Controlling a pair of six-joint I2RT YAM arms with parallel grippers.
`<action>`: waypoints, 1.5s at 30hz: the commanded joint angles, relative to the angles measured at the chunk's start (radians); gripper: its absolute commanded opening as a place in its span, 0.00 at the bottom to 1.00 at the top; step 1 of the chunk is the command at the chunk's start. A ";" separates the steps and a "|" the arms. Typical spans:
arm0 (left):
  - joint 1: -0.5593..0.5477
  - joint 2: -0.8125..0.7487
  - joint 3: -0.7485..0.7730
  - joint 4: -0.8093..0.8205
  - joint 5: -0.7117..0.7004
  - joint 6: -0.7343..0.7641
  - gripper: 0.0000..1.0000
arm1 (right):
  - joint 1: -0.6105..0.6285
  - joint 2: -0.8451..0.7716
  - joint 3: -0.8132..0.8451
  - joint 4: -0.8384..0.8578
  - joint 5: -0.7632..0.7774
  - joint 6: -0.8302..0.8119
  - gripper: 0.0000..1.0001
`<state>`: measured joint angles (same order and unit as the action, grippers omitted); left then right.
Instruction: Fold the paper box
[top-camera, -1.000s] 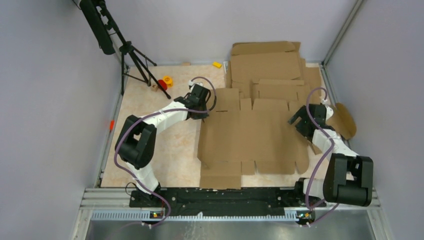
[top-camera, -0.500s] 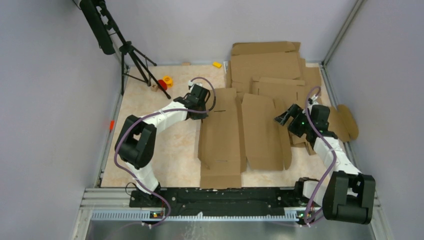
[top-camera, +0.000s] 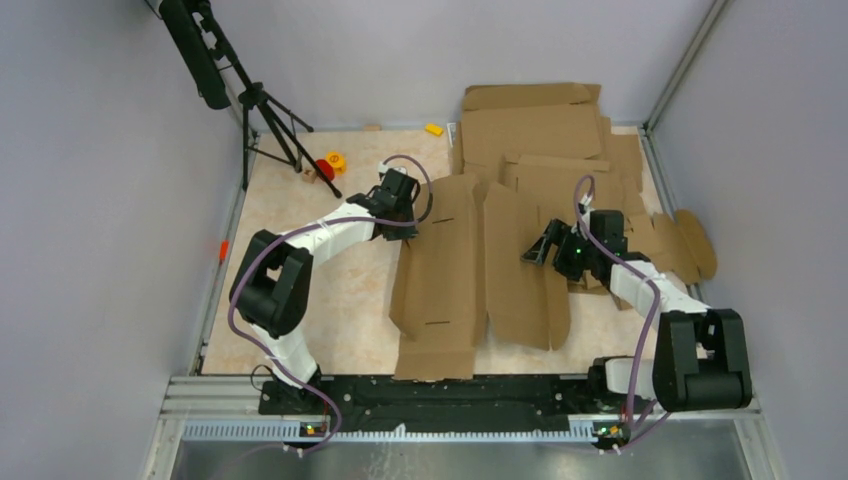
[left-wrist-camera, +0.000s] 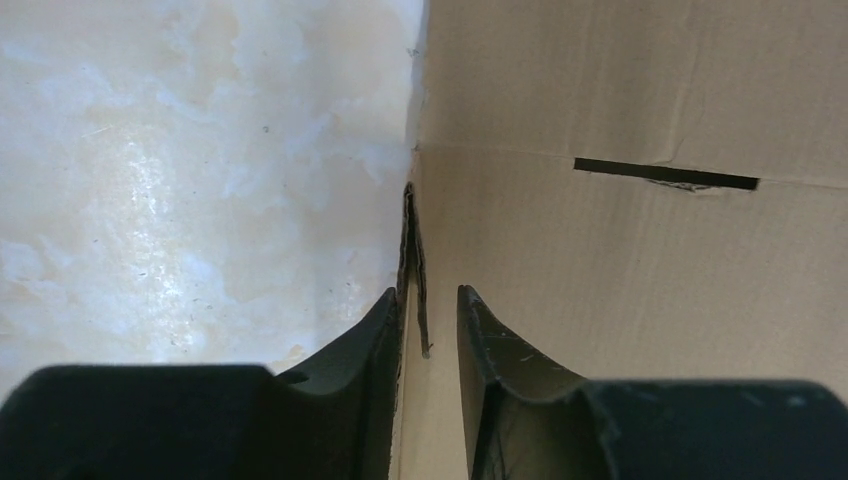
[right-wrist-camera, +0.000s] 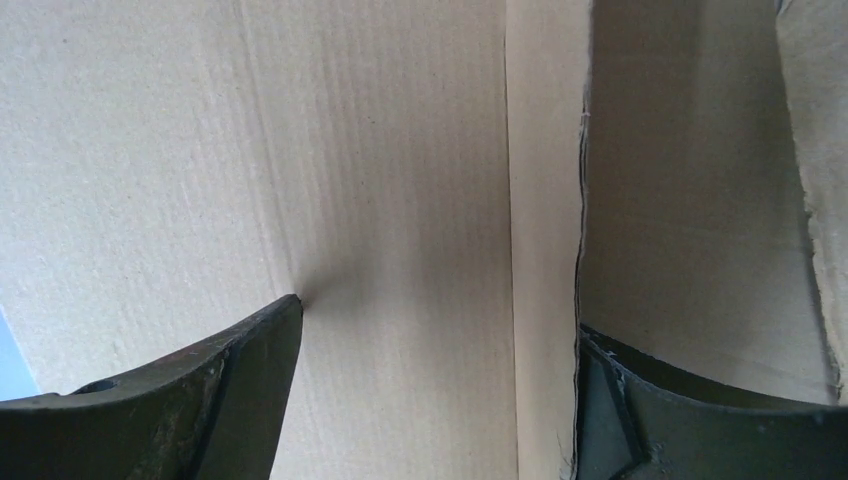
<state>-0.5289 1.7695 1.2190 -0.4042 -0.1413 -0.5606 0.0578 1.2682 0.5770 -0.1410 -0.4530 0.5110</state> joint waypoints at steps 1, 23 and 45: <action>0.001 -0.037 -0.028 0.047 0.086 -0.016 0.32 | 0.020 -0.017 0.072 -0.039 0.019 -0.070 0.78; 0.072 -0.097 -0.160 0.084 0.271 -0.008 0.40 | 0.181 0.065 0.167 -0.131 0.247 -0.154 0.81; 0.071 -0.081 -0.118 0.056 0.250 0.031 0.42 | 0.446 0.240 0.406 -0.351 0.602 -0.222 0.96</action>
<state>-0.4473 1.7081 1.0588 -0.3809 0.0628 -0.5308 0.4625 1.5028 0.9390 -0.4637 0.1715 0.2966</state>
